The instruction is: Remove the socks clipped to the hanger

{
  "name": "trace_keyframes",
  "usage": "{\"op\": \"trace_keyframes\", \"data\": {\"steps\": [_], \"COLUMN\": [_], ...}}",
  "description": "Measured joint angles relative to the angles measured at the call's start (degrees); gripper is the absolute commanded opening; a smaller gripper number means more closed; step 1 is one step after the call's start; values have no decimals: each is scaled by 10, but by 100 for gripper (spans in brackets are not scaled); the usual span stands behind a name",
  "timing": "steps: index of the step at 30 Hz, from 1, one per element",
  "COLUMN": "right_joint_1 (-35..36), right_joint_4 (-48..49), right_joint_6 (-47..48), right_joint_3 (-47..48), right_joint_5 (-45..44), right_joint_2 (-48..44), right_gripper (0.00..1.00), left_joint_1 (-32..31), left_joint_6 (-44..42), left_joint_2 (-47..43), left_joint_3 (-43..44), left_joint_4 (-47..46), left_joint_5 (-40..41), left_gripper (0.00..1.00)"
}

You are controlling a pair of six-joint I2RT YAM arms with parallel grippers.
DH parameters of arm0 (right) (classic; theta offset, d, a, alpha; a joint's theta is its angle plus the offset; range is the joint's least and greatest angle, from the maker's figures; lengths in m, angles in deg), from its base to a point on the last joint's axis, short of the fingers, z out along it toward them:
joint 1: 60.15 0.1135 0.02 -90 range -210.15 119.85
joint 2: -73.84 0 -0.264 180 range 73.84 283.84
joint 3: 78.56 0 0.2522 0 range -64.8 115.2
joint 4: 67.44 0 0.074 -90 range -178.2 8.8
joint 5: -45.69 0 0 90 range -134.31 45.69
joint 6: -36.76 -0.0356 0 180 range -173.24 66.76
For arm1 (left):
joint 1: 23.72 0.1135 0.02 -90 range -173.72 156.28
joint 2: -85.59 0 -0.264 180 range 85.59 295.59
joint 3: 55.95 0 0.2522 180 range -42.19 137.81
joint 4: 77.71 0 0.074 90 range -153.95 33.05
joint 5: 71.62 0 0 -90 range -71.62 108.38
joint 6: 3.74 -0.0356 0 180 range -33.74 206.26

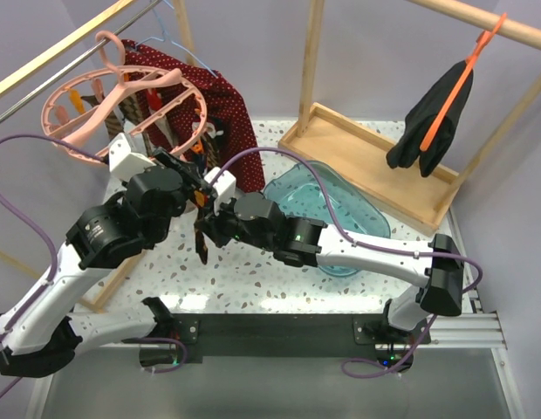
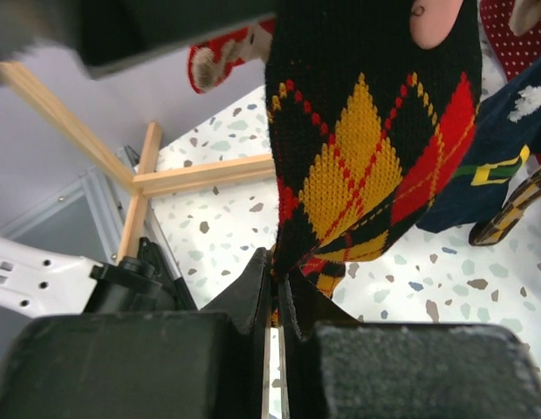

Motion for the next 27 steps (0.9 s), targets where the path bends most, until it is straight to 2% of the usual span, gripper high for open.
{"op": "trace_keyframes", "data": {"steps": [4,10,17,19,20,23,27], "right_joint_1": [0,0,0,0,0,0,0], "right_joint_4": [1,2,2,2,2,2,2], "right_joint_6": [0,1,0,0,0,0,-1], "right_joint_3": [0,0,0,0,0,0,0], "right_joint_5": [9,10,11,11,11,11,15], "right_joint_2": [-10,-11,-11,-11,-11,-11,-11], "right_gripper": [0,0,0,0,0,0,0], "left_joint_1": [23,106,110,110,110,110,111], "left_joint_6": [-14,-61,-95,-99,-102,-109,-125], "left_joint_2": [17,35,29,29,29,28,18], "left_joint_3": [0,-12,-30,-34,-36,-41,-56], "left_joint_4": [-16,-70,-115,-122,-125,-133,-150], "left_joint_5": [-3,-44,-54,-55,-56,-57,-56], "left_gripper": [62,60,58,55,53,24,15]}}
